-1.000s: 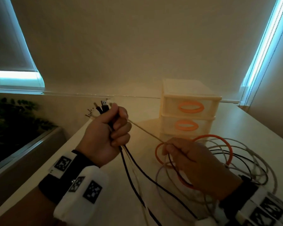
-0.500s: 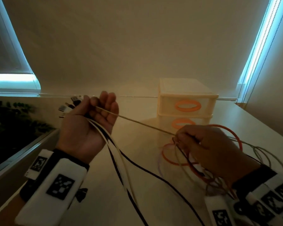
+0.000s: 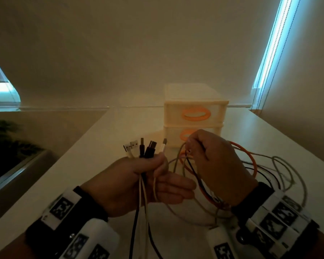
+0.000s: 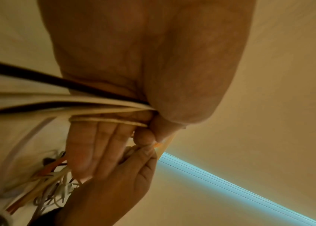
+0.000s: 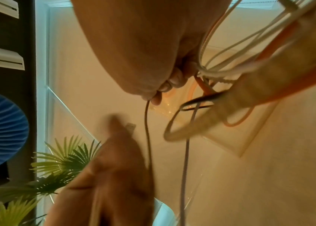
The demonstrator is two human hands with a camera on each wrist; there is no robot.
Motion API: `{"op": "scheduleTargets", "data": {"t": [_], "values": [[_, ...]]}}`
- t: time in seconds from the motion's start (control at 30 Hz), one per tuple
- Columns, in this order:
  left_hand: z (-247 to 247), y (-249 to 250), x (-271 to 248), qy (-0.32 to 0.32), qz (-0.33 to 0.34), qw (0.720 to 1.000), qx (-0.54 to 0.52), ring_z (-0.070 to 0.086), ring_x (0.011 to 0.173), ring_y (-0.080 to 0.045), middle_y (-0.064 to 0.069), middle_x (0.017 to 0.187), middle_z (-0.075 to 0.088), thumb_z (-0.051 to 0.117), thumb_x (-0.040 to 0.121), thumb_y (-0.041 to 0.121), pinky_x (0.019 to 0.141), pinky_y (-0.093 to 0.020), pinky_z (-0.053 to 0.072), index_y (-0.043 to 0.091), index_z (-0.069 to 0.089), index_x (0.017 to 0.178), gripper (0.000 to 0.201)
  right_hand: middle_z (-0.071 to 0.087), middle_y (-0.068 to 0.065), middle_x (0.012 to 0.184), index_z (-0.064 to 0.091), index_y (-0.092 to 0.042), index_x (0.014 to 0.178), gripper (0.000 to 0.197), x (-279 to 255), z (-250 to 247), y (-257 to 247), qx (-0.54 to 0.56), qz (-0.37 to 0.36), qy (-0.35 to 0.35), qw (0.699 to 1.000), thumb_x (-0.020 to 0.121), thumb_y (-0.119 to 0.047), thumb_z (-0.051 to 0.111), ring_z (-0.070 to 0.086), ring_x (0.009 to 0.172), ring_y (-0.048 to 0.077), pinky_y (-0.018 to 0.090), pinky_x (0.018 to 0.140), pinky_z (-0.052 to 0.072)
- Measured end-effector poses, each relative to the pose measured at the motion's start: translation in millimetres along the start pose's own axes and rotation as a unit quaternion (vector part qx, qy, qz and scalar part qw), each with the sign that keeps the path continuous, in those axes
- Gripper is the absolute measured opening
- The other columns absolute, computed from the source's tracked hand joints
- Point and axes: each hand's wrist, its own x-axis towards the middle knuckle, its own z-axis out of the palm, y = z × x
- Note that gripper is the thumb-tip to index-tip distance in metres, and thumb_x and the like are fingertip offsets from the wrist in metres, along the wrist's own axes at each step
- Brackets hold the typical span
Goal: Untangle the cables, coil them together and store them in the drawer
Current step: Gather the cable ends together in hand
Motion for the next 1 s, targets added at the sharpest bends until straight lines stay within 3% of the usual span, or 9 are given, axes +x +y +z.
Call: {"op": "scheduleTargets", "data": {"t": [0.1, 0.17, 0.27, 0.37, 0.5, 0.6, 0.7, 0.83, 1.0], "values": [[7.0, -0.3, 4.3, 0.076, 0.032, 0.997, -0.004, 0.066, 0.11, -0.045, -0.033, 0.117, 0.066, 0.041, 0.106, 0.03, 0.102, -0.051, 0.052, 0.009, 0.046, 0.075, 0.038, 0.061, -0.015, 0.078, 0.064, -0.025, 0.089, 0.016, -2.8, -3.0, -7.9, 0.062, -0.021, -0.011, 0.998, 0.101, -0.021, 0.055, 0.061, 0.074, 0.007, 0.02, 0.062, 0.047], [9.4, 2.8, 6.6, 0.12, 0.082, 0.989, -0.029, 0.069, 0.095, -0.036, -0.025, 0.102, 0.067, 0.041, 0.104, 0.033, 0.094, -0.046, 0.057, 0.009, 0.048, 0.075, 0.039, 0.068, -0.015, 0.086, 0.07, -0.026, 0.094, 0.012, -6.6, -2.2, -16.8, 0.073, -0.07, -0.09, 0.991, 0.097, -0.024, 0.059, 0.064, 0.08, 0.006, 0.02, 0.068, 0.051], [10.1, 8.9, 10.0, 0.159, 0.135, 0.969, -0.135, 0.071, 0.103, -0.033, -0.021, 0.103, 0.072, 0.039, 0.105, 0.036, 0.089, -0.039, 0.06, 0.009, 0.051, 0.076, 0.042, 0.072, -0.011, 0.11, 0.071, -0.026, 0.119, 0.025, -9.1, -0.9, -18.2, 0.03, -0.149, -0.204, 0.967, 0.095, -0.024, 0.065, 0.065, 0.099, 0.002, 0.023, 0.085, 0.051], [7.5, 10.3, 12.0, 0.19, 0.167, 0.944, -0.21, 0.073, 0.085, -0.026, -0.006, 0.072, 0.061, 0.042, 0.105, 0.036, 0.072, -0.031, 0.061, 0.012, 0.054, 0.074, 0.041, 0.062, -0.015, 0.118, 0.061, -0.038, 0.131, 0.041, -6.7, -4.9, -12.5, -0.001, -0.128, -0.23, 0.965, 0.091, -0.031, 0.069, 0.056, 0.106, 0.001, 0.02, 0.089, 0.045], [1.0, 8.4, 14.3, 0.199, 0.158, 0.938, -0.236, 0.055, 0.06, -0.015, 0.001, 0.068, 0.046, 0.043, 0.105, 0.035, 0.057, -0.026, 0.051, 0.014, 0.054, 0.074, 0.039, 0.049, -0.018, 0.116, 0.048, -0.038, 0.113, 0.045, -5.3, -9.5, -7.1, -0.068, -0.053, -0.164, 0.983, 0.078, -0.044, 0.075, 0.046, 0.11, 0.005, 0.034, 0.1, 0.042], [2.1, 7.8, 13.4, 0.191, 0.156, 0.943, -0.222, 0.045, 0.056, -0.013, 0.001, 0.067, 0.041, 0.043, 0.105, 0.033, 0.051, -0.024, 0.044, 0.014, 0.051, 0.074, 0.037, 0.055, -0.024, 0.117, 0.056, -0.04, 0.111, 0.048, -2.1, -19.9, 7.8, -0.088, -0.008, -0.219, 0.972, 0.073, -0.066, 0.068, 0.051, 0.111, 0.001, 0.04, 0.102, 0.041], [0.6, 10.3, 10.8, 0.19, 0.166, 0.948, -0.195, 0.035, 0.054, -0.012, 0.002, 0.067, 0.034, 0.044, 0.102, 0.033, 0.05, -0.024, 0.034, 0.015, 0.049, 0.075, 0.033, 0.063, -0.02, 0.108, 0.064, -0.045, 0.112, 0.053, -1.3, -24.2, 21.9, -0.068, 0.037, -0.261, 0.962, 0.068, -0.073, 0.061, 0.057, 0.105, 0.003, 0.041, 0.095, 0.049], [-5.9, 17.0, 4.0, 0.199, 0.198, 0.94, -0.192, 0.029, 0.053, -0.011, 0.003, 0.067, 0.03, 0.043, 0.103, 0.031, 0.05, -0.025, 0.031, 0.016, 0.049, 0.074, 0.033, 0.062, -0.017, 0.086, 0.07, -0.047, 0.094, 0.02, 4.7, -38.6, 30.3, -0.072, 0.059, -0.161, 0.982, 0.081, -0.059, 0.06, 0.059, 0.08, 0.002, 0.035, 0.074, 0.055], [-9.4, 26.8, -5.7, 0.207, 0.241, 0.932, -0.173, 0.025, 0.054, -0.009, 0.007, 0.066, 0.027, 0.043, 0.103, 0.033, 0.049, -0.022, 0.029, 0.018, 0.05, 0.072, 0.035, 0.057, -0.019, 0.081, 0.07, -0.043, 0.092, 0.052, 8.9, -71.2, 42.6, -0.176, 0.116, -0.115, 0.971, 0.072, -0.082, 0.042, 0.053, 0.074, 0.002, 0.028, 0.066, 0.04]]}}
